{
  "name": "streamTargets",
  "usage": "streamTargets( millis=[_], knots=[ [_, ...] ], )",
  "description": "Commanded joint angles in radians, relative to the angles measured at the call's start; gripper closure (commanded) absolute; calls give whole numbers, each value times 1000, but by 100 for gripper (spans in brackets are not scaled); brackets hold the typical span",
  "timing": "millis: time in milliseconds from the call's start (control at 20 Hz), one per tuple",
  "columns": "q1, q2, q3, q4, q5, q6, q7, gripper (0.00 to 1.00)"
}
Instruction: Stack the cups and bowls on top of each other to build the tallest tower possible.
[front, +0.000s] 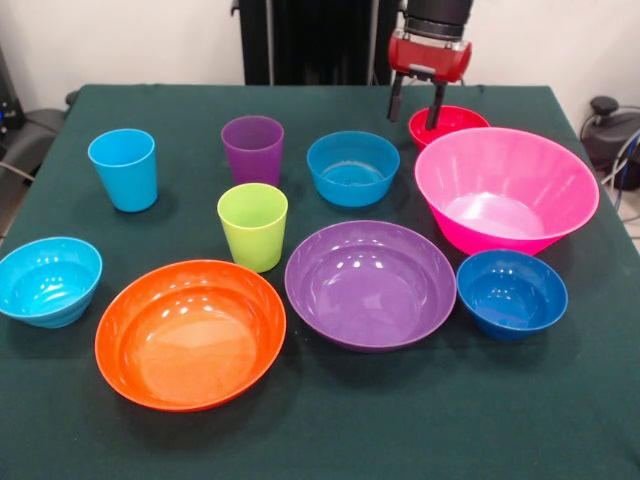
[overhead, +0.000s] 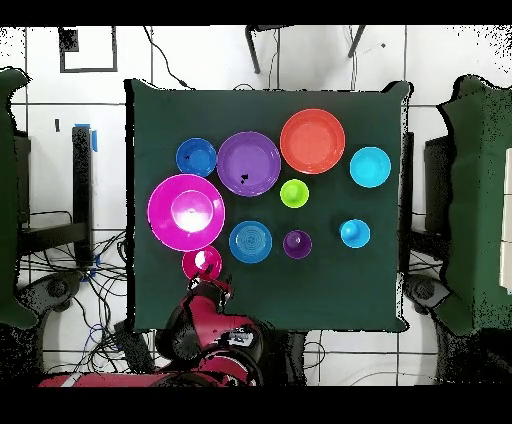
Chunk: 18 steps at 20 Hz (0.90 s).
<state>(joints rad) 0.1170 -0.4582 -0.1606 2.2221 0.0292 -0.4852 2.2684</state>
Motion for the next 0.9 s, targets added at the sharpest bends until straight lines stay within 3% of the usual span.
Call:
streamTargets(
  millis=[50, 450, 900],
  knots=[
    [29, 24, 68, -105, 57, -62, 169, 0],
    [98, 24, 2, -121, 101, -51, 127, 0],
    [91, 40, 9, -150, 27, -21, 93, 0]
  ],
)
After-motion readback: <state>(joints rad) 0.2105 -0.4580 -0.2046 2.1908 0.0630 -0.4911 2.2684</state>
